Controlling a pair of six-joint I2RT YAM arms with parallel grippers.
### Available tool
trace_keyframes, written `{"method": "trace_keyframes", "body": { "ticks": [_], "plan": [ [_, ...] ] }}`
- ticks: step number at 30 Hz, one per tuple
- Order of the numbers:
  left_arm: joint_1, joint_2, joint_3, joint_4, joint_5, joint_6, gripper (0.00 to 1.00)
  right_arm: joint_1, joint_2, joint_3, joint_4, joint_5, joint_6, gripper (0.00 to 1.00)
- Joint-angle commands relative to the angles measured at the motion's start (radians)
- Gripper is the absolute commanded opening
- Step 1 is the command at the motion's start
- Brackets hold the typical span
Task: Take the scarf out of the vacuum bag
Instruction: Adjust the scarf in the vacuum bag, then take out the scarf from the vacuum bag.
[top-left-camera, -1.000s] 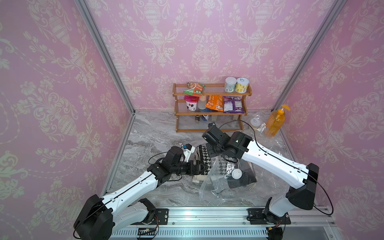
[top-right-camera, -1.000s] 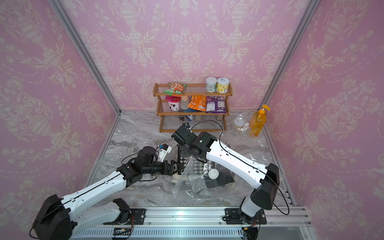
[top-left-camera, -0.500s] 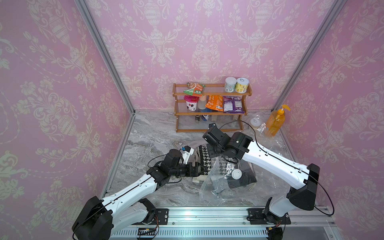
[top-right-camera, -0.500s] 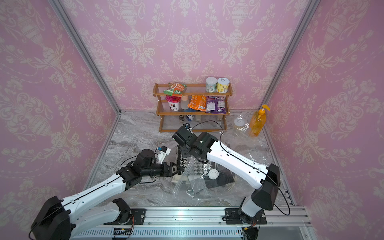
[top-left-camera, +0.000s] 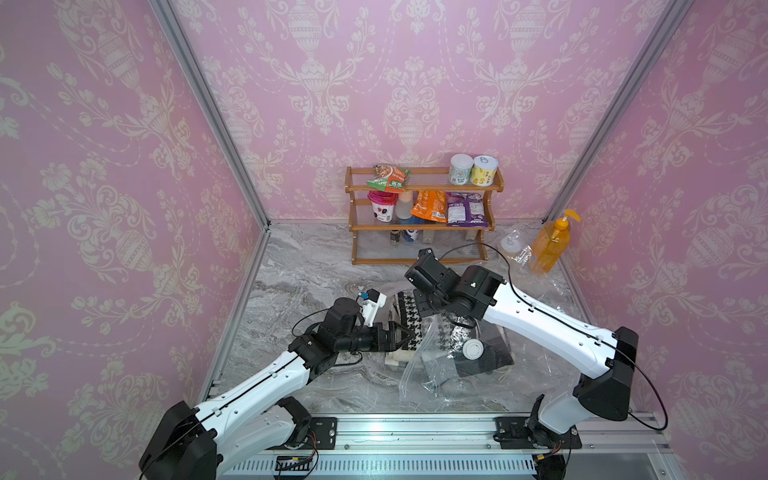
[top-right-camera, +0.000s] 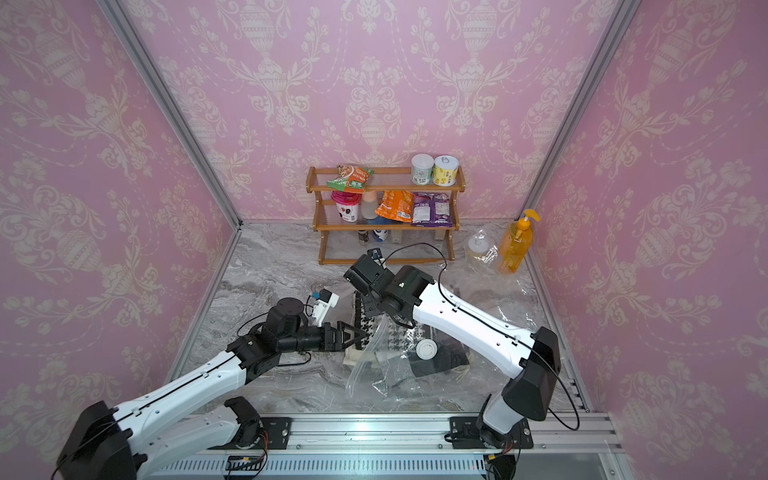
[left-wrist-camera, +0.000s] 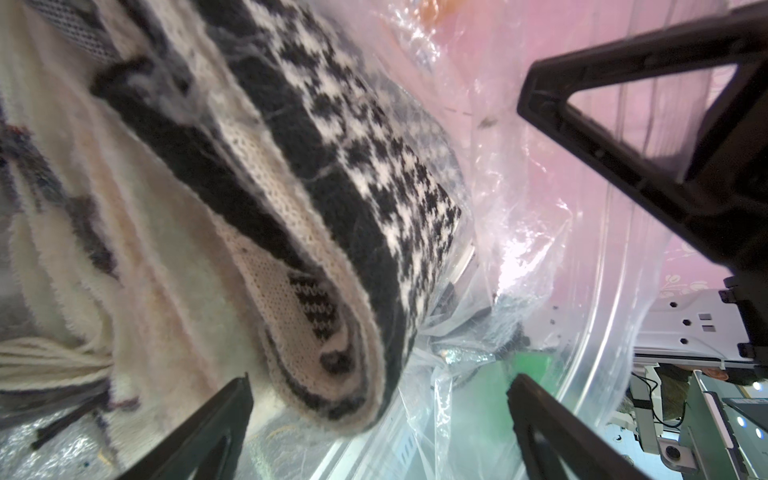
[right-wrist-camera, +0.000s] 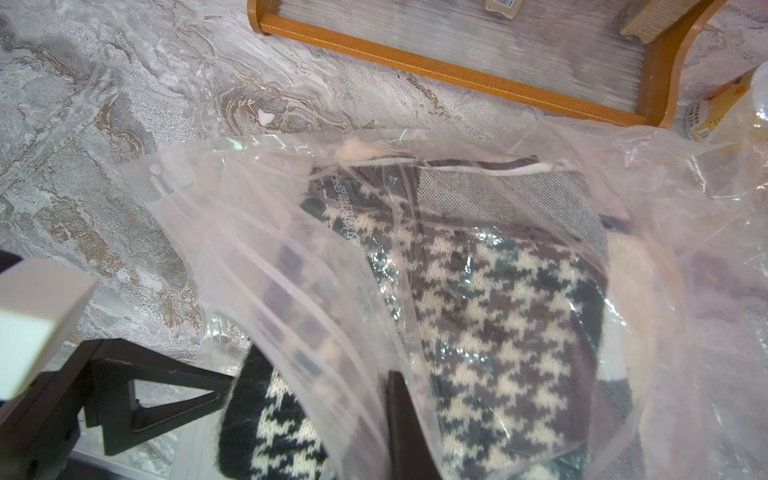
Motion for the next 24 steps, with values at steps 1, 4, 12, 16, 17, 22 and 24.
{"method": "trace_keyframes", "body": {
  "ticks": [1, 4, 12, 16, 17, 22, 24],
  "plan": [
    [0.008, 0.031, -0.009, 0.063, 0.040, -0.043, 0.99, -0.007, -0.023, 0.003, -0.027, 0.012, 0.016, 0.07],
    [0.009, 0.071, -0.021, 0.133, 0.065, -0.079, 0.99, -0.007, -0.023, 0.001, -0.026, 0.011, 0.016, 0.07],
    [0.004, 0.141, -0.041, 0.161, 0.074, -0.096, 0.99, -0.007, -0.023, -0.001, -0.024, 0.013, 0.020, 0.07],
    [-0.001, 0.163, -0.045, 0.183, 0.080, -0.101, 0.99, -0.007, -0.021, -0.005, -0.017, 0.009, 0.020, 0.07],
    [-0.004, 0.167, -0.042, 0.188, 0.080, -0.104, 0.99, -0.007, -0.020, -0.007, -0.016, 0.006, 0.021, 0.07],
    [-0.016, 0.199, -0.032, 0.246, 0.100, -0.134, 0.92, -0.007, -0.019, -0.010, -0.010, 0.002, 0.023, 0.07],
    [-0.019, 0.210, -0.035, 0.287, 0.114, -0.156, 0.85, -0.007, -0.019, -0.008, -0.010, 0.004, 0.023, 0.07]
  ]
}}
